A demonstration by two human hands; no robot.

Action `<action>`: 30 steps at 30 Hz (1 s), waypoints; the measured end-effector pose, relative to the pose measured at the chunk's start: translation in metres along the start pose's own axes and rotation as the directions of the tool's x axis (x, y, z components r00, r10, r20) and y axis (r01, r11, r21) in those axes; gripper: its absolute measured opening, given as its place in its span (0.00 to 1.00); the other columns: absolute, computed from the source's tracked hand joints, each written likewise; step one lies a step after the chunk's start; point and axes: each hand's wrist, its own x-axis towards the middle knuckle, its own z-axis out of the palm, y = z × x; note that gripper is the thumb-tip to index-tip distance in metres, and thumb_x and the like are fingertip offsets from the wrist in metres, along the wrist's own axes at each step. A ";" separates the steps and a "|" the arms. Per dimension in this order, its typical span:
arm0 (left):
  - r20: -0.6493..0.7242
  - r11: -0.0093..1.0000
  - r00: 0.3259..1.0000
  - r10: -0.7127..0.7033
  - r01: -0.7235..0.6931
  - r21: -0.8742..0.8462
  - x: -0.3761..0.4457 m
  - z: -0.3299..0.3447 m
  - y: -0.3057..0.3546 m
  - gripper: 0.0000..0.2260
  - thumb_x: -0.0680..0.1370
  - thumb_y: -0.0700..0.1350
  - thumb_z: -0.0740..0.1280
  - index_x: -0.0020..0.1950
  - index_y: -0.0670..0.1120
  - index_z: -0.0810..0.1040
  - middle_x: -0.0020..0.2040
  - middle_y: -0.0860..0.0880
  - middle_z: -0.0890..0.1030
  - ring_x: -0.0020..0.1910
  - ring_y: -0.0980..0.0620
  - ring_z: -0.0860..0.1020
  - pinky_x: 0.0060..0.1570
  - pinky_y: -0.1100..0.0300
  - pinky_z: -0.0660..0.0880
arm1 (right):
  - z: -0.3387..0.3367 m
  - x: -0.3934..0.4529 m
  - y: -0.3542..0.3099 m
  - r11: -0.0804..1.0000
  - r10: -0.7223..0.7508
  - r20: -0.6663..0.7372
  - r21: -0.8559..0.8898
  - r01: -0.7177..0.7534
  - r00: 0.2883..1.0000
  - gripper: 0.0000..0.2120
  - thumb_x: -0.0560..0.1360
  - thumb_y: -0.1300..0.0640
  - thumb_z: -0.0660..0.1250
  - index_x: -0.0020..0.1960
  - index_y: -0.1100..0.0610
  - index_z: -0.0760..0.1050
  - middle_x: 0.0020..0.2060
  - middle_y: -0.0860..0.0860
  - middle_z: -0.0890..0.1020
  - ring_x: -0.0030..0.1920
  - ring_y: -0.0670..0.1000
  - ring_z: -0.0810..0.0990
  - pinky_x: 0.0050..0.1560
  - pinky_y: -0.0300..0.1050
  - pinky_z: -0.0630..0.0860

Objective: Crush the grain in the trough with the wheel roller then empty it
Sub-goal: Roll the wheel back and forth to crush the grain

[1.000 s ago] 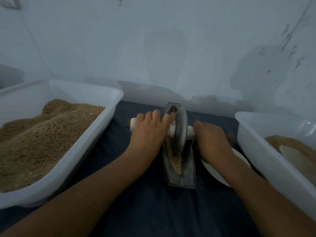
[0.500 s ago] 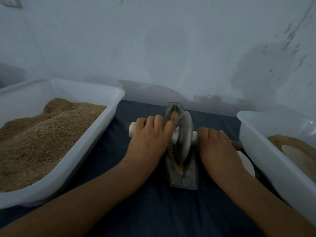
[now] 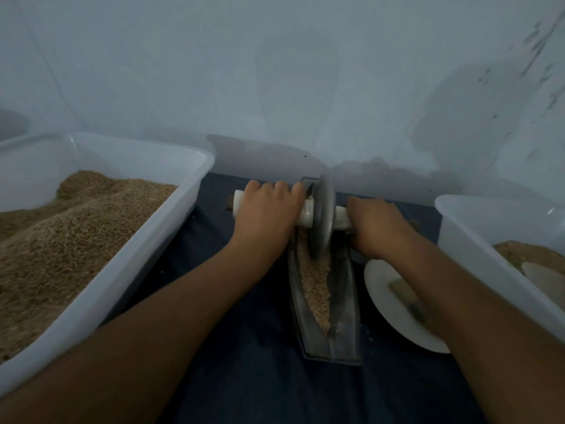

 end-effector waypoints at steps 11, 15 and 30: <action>-0.085 1.000 0.996 0.014 -0.016 -0.021 -0.023 0.001 0.000 0.13 0.73 0.42 0.66 0.54 0.48 0.66 0.46 0.48 0.74 0.43 0.46 0.75 0.42 0.53 0.61 | 0.004 -0.017 -0.009 0.999 -0.010 -0.103 -0.051 0.005 0.995 0.16 0.72 0.58 0.71 0.54 0.57 0.68 0.50 0.55 0.79 0.49 0.58 0.79 0.41 0.46 0.65; -0.110 0.998 0.992 0.054 -0.055 -0.007 -0.039 -0.009 0.007 0.16 0.69 0.40 0.68 0.52 0.47 0.64 0.44 0.47 0.72 0.41 0.45 0.73 0.42 0.52 0.62 | 0.007 -0.044 -0.012 1.000 -0.005 -0.182 0.000 0.005 0.983 0.11 0.74 0.60 0.68 0.54 0.57 0.68 0.50 0.54 0.79 0.48 0.57 0.78 0.42 0.47 0.62; -0.163 0.996 0.982 0.093 -0.094 0.000 -0.074 -0.042 0.013 0.17 0.64 0.35 0.52 0.50 0.47 0.65 0.42 0.46 0.68 0.39 0.46 0.67 0.42 0.51 0.65 | 0.003 -0.114 -0.025 0.997 0.000 -0.332 0.075 0.026 0.943 0.09 0.68 0.70 0.67 0.47 0.64 0.74 0.40 0.61 0.78 0.39 0.61 0.76 0.49 0.57 0.73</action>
